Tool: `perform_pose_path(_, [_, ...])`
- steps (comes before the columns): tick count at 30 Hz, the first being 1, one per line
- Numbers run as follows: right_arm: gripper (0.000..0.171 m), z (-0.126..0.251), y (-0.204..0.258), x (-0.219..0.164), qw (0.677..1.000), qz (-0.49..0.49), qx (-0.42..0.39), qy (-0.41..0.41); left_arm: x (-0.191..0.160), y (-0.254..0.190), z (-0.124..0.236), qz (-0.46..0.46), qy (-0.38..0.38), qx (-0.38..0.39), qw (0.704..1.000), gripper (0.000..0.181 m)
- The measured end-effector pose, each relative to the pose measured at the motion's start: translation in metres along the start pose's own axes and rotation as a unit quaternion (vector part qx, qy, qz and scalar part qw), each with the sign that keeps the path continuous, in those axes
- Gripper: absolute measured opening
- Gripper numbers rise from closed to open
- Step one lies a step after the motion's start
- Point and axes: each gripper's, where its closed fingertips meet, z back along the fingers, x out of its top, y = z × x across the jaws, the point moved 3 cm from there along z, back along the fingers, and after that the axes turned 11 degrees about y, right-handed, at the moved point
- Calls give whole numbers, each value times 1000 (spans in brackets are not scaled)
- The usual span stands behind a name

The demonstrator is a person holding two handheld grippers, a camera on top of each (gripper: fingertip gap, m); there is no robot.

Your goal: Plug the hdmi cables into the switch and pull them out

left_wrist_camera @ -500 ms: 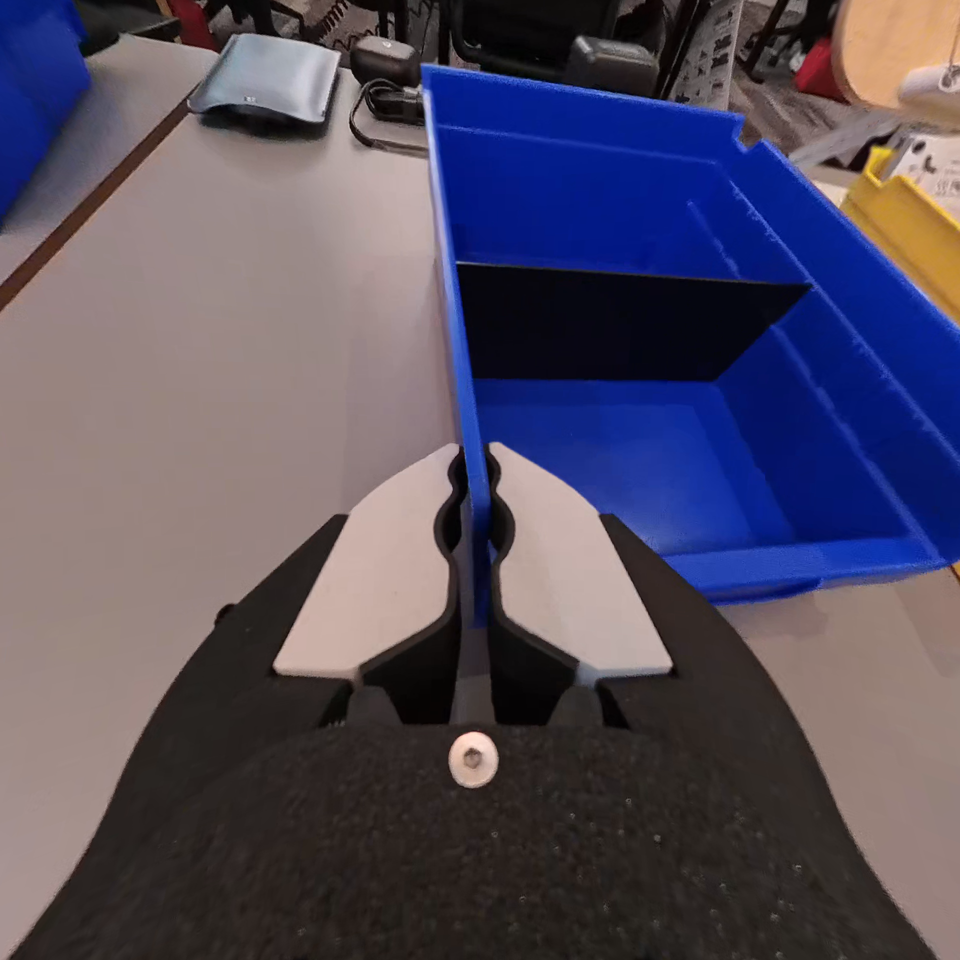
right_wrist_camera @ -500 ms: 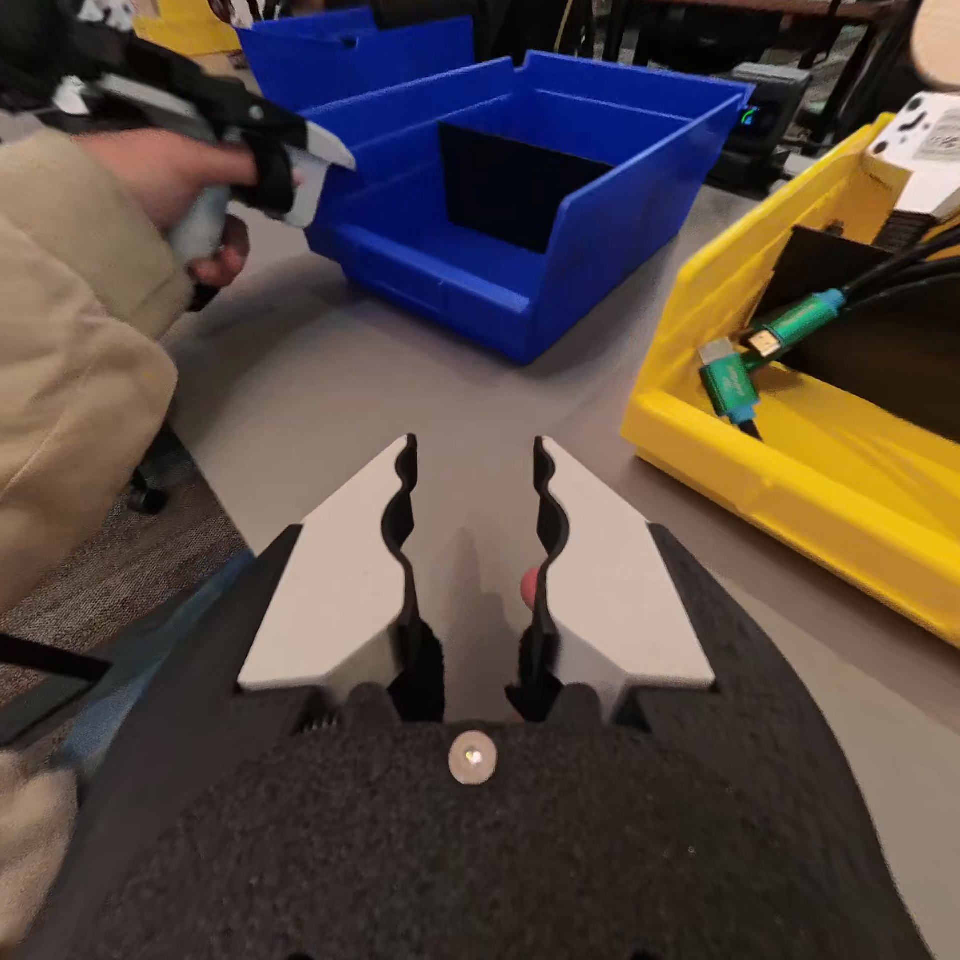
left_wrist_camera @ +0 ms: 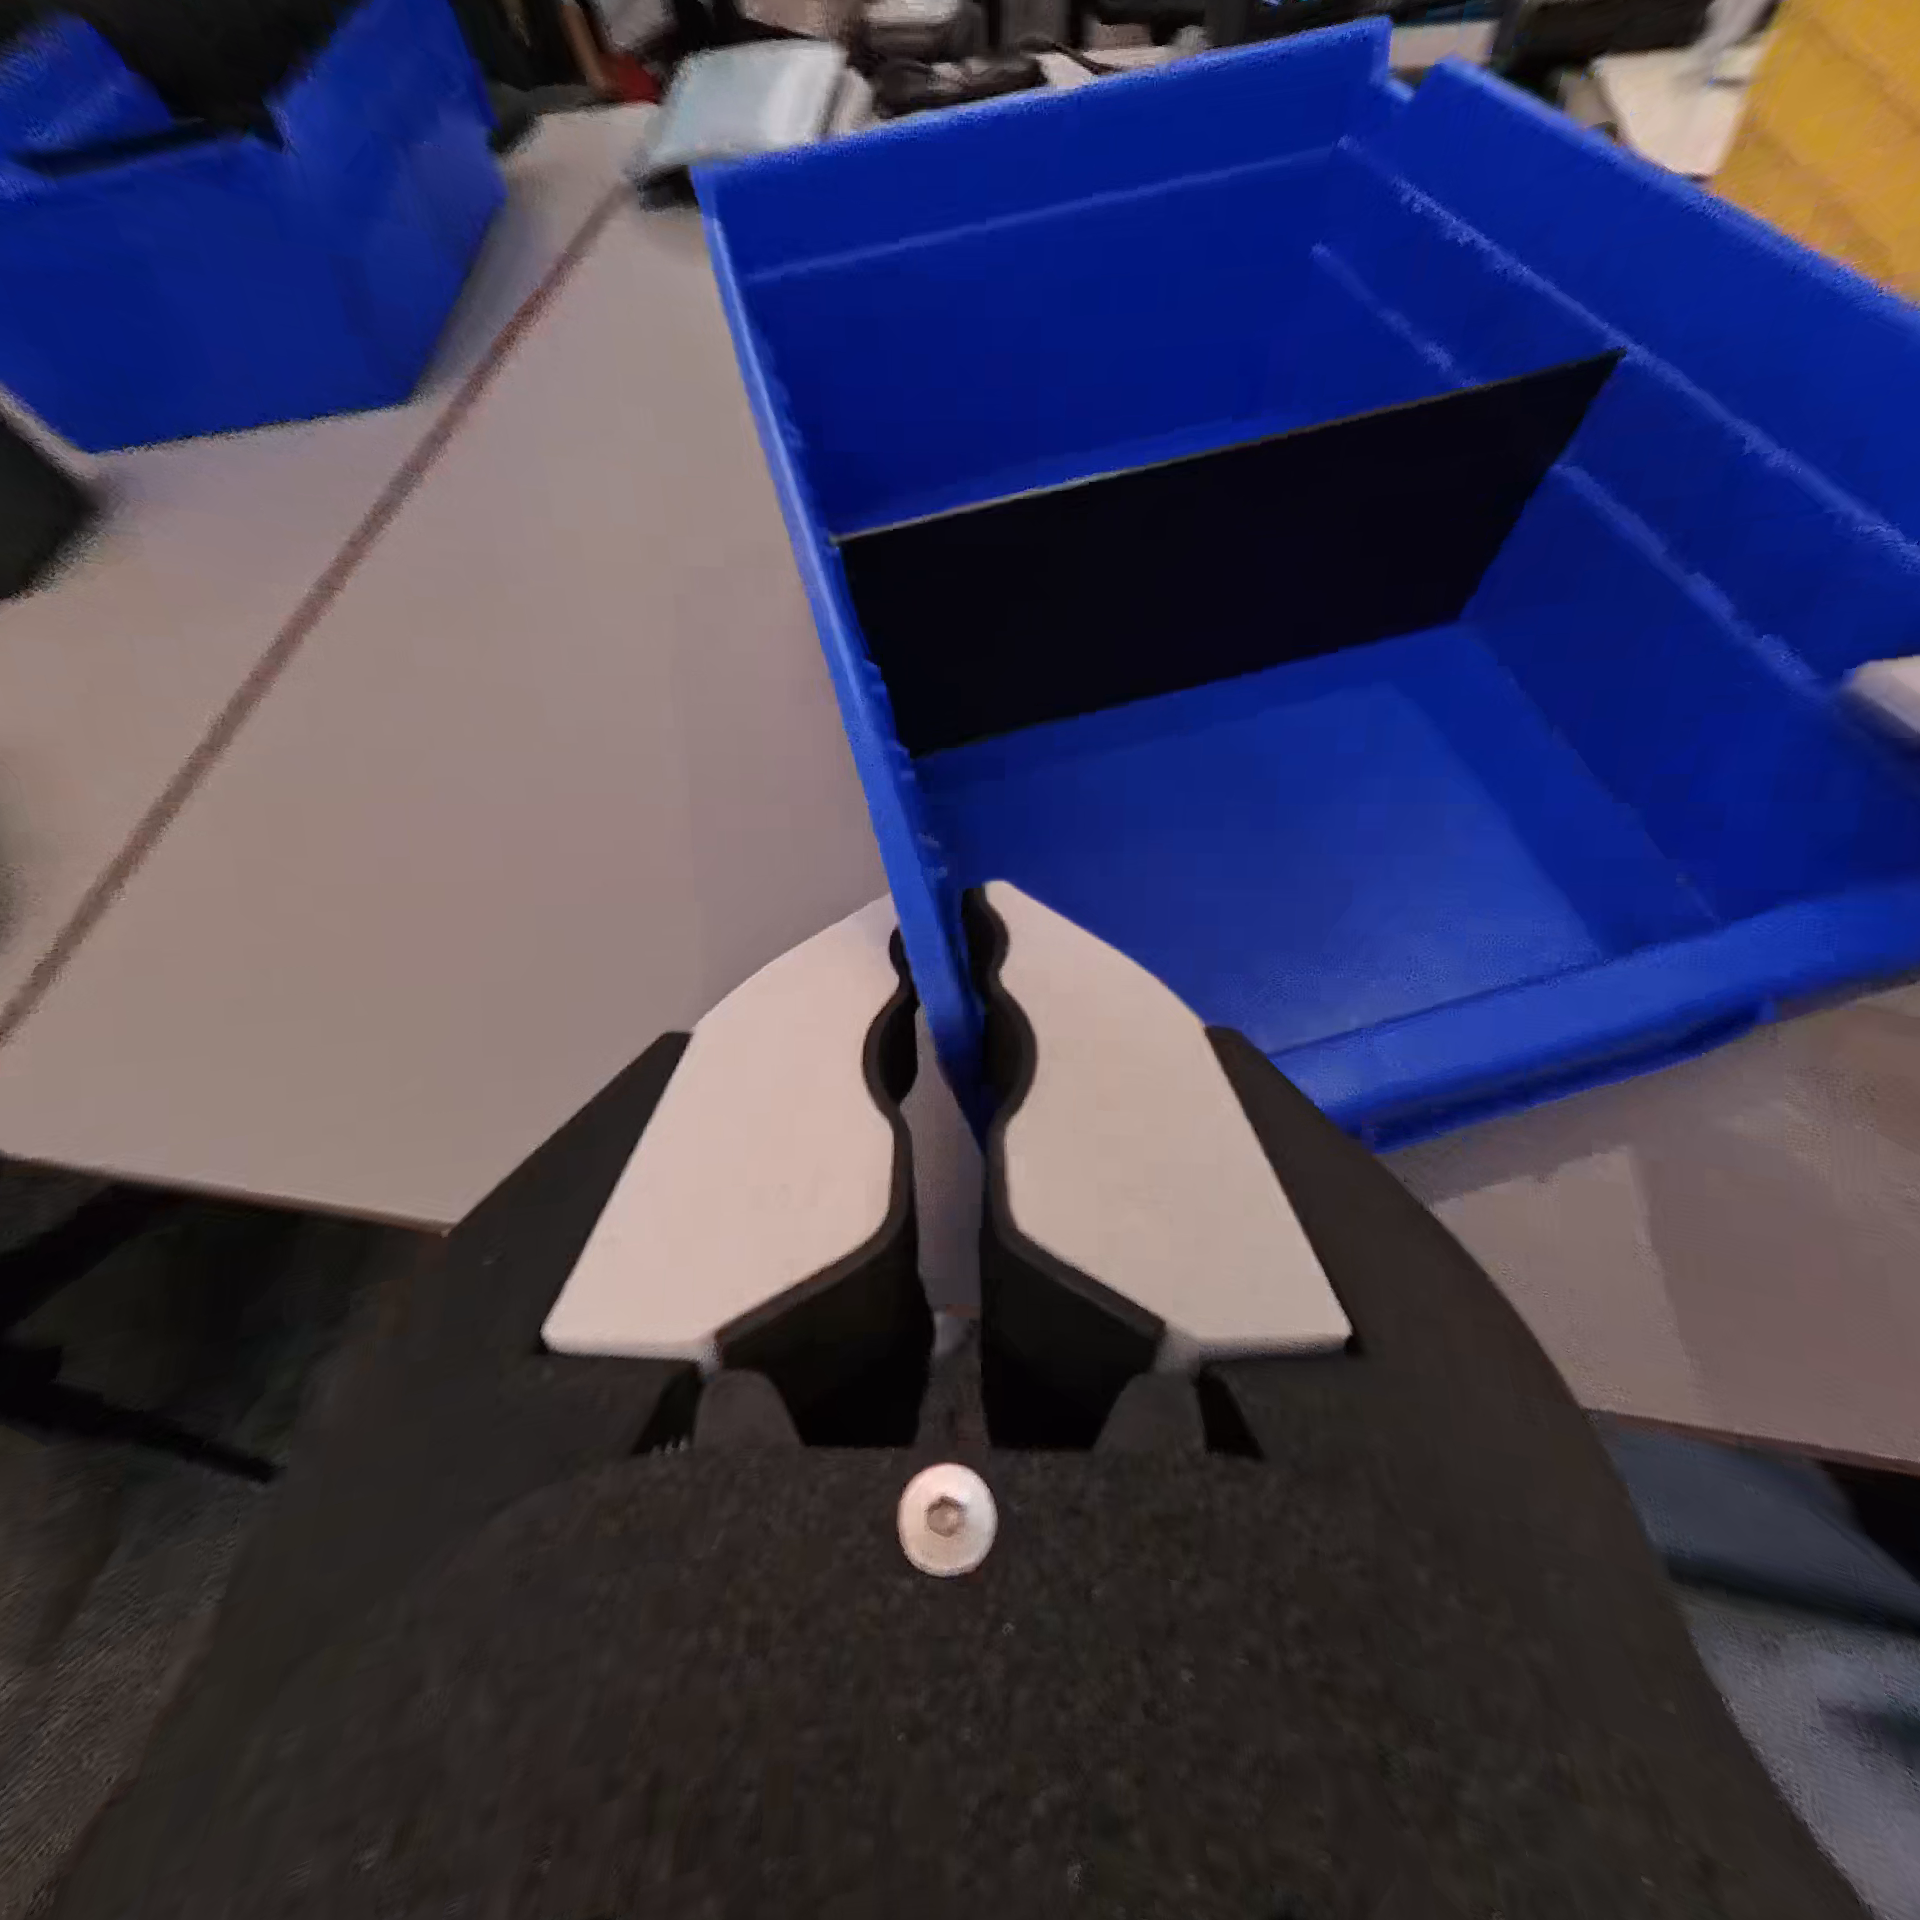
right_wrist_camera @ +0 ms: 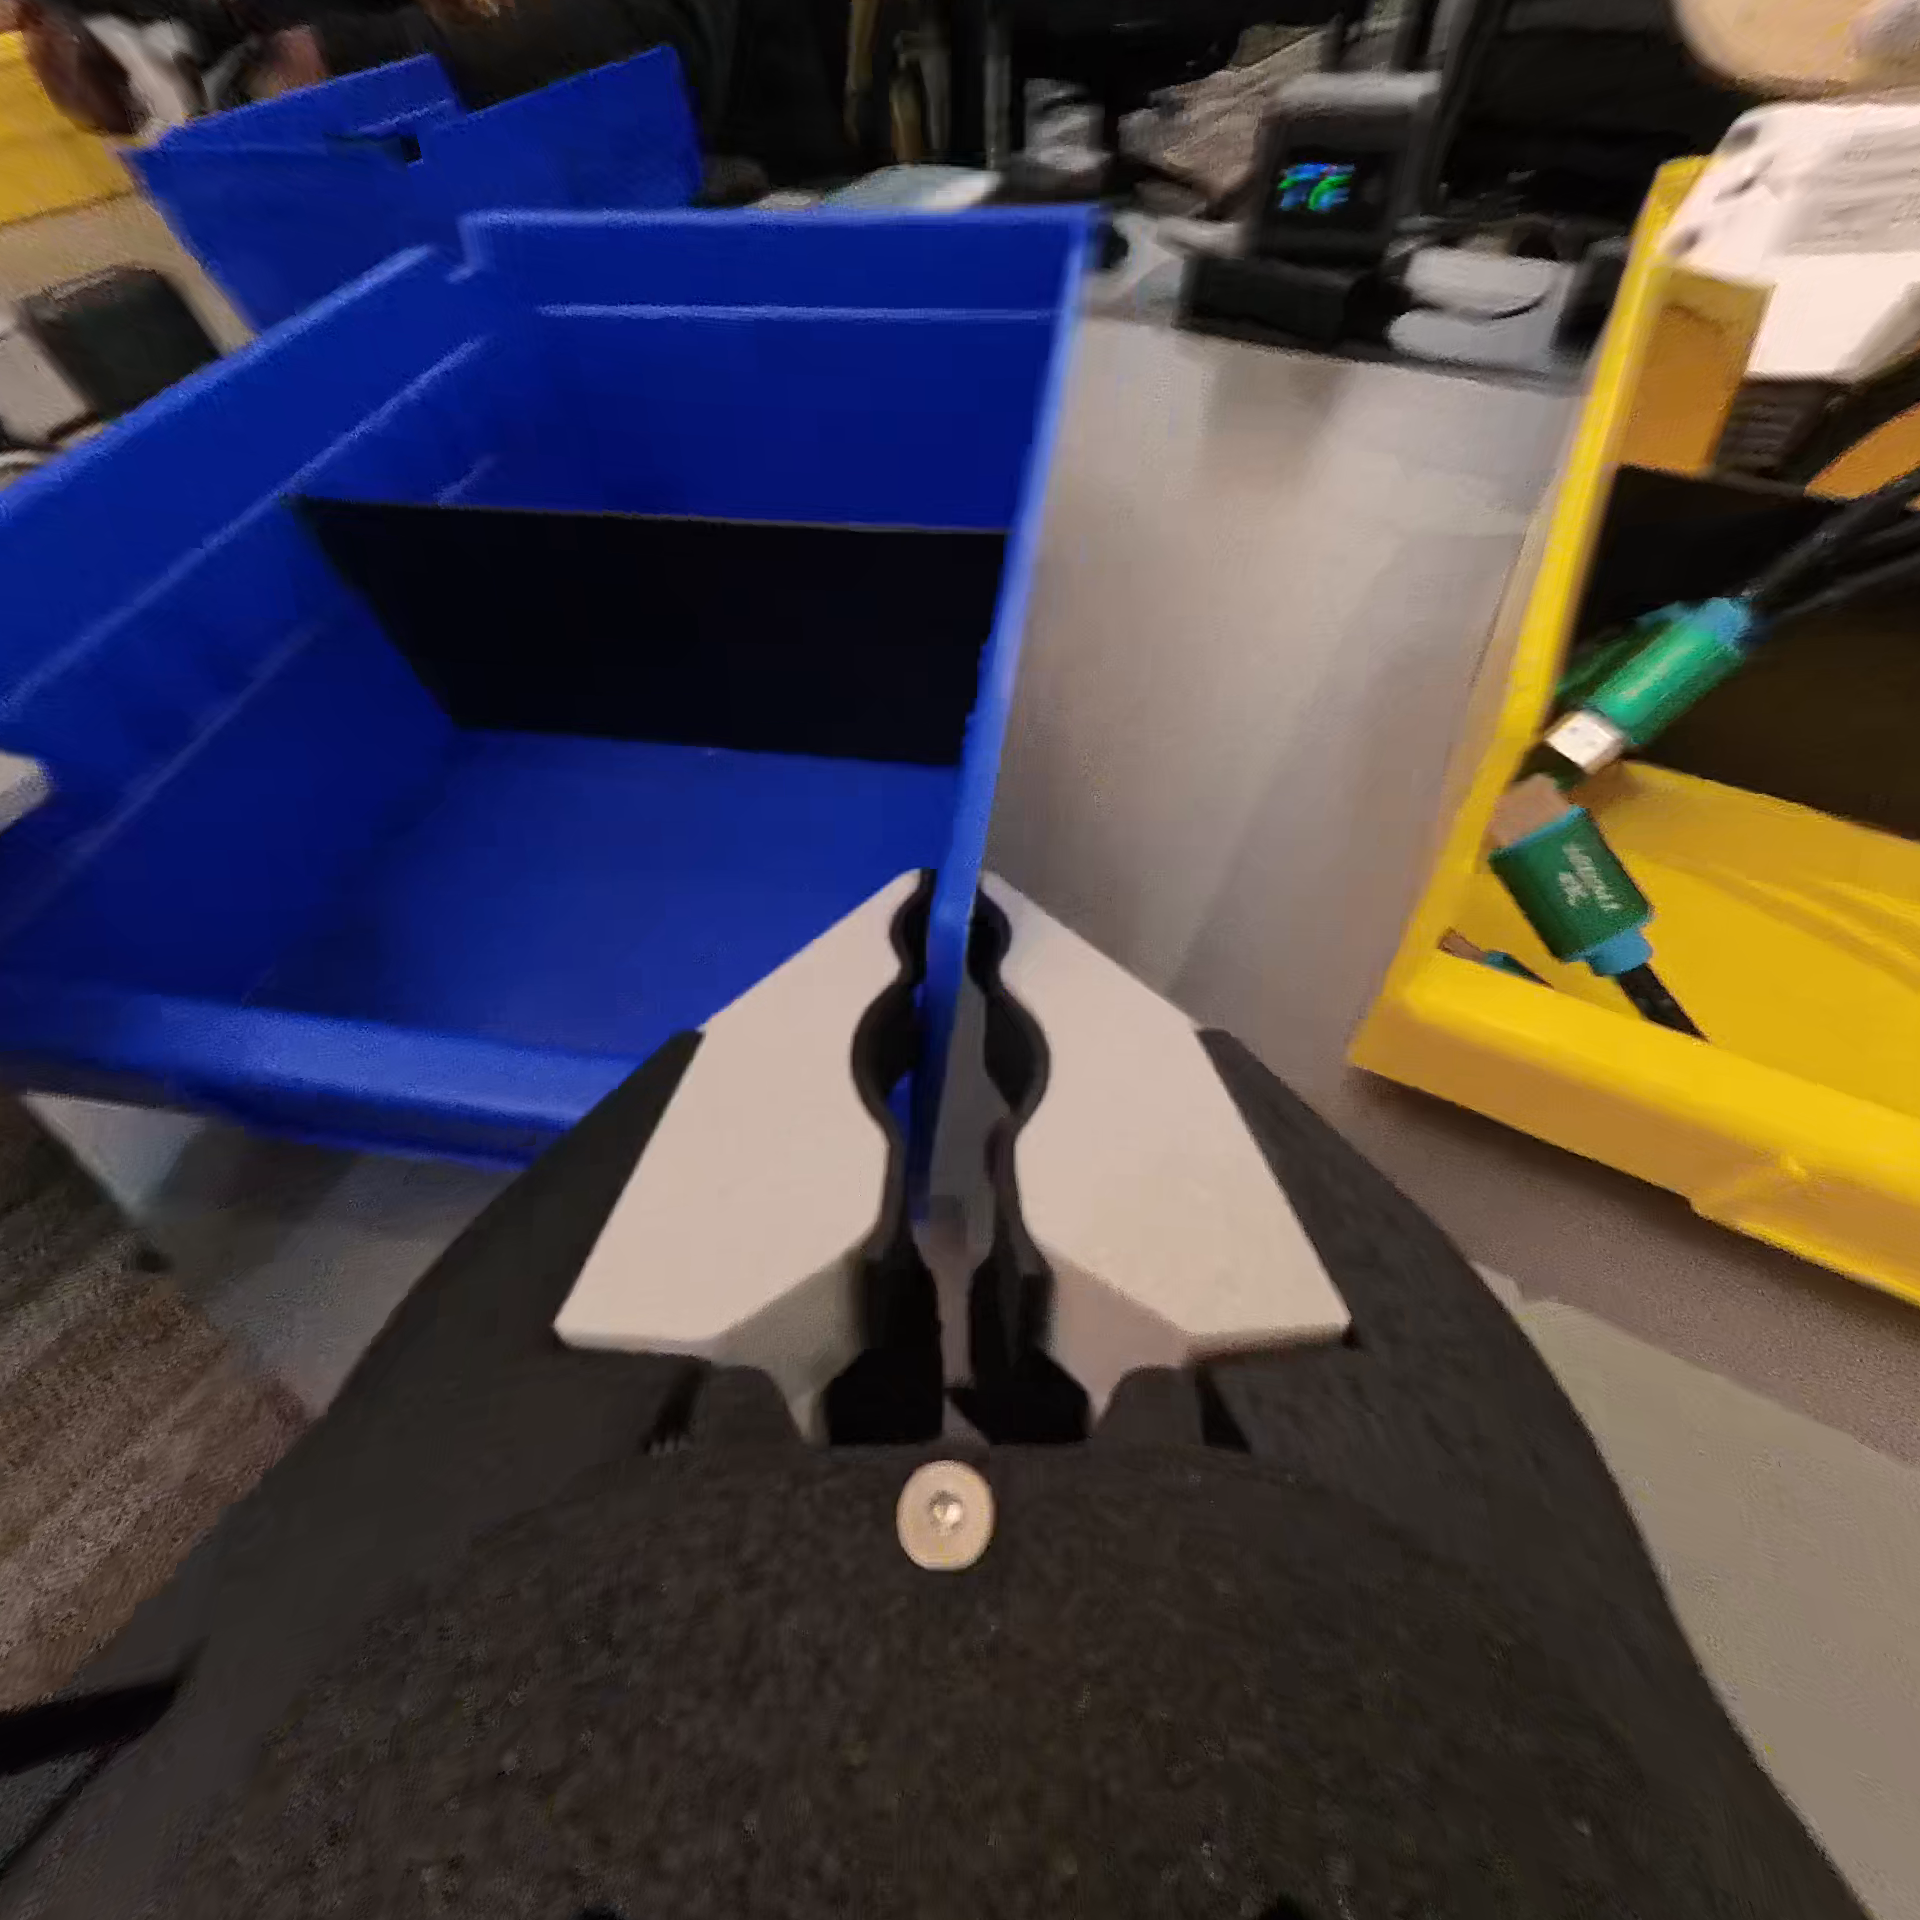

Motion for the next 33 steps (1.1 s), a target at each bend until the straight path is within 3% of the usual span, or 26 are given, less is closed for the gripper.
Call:
perform_pose_path(1, [3, 4, 1, 2, 1000, 18, -4, -7, 3, -2, 7, -1, -12, 5, 1000, 6])
perform_pose_path(5, [2, 40, -6, 33, 993, 50, -51, -91, 29, -12, 35, 3, -105, 42, 994, 5])
perform_pose_path(9, [2, 99, -35, 83, 975, 69, -95, -186, 83, -44, 69, 2, -209, 18, 978, 5])
perform_pose_path(13, [2, 163, -99, 120, 954, 62, -156, -248, 143, -113, 90, -30, -272, -40, 961, 6])
perform_pose_path(16, [3, 210, -165, 122, 942, 40, -196, -270, 176, -189, 97, -63, -290, -95, 950, 6])
perform_pose_path(21, [3, 265, -314, 83, 933, 0, -266, -242, 201, -356, 78, -129, -277, -192, 933, 10])
perform_pose_path(26, [2, 275, -445, -6, 937, -60, -321, -119, 167, -503, 23, -140, -163, -222, 951, 6])
perform_pose_path(29, [3, 264, -489, -63, 946, -100, -303, -60, 130, -550, -4, -147, -96, -232, 957, 5])
perform_pose_path(33, [3, 239, -513, -101, 961, -91, -262, 6, 97, -567, -25, -141, -59, -220, 963, 6])
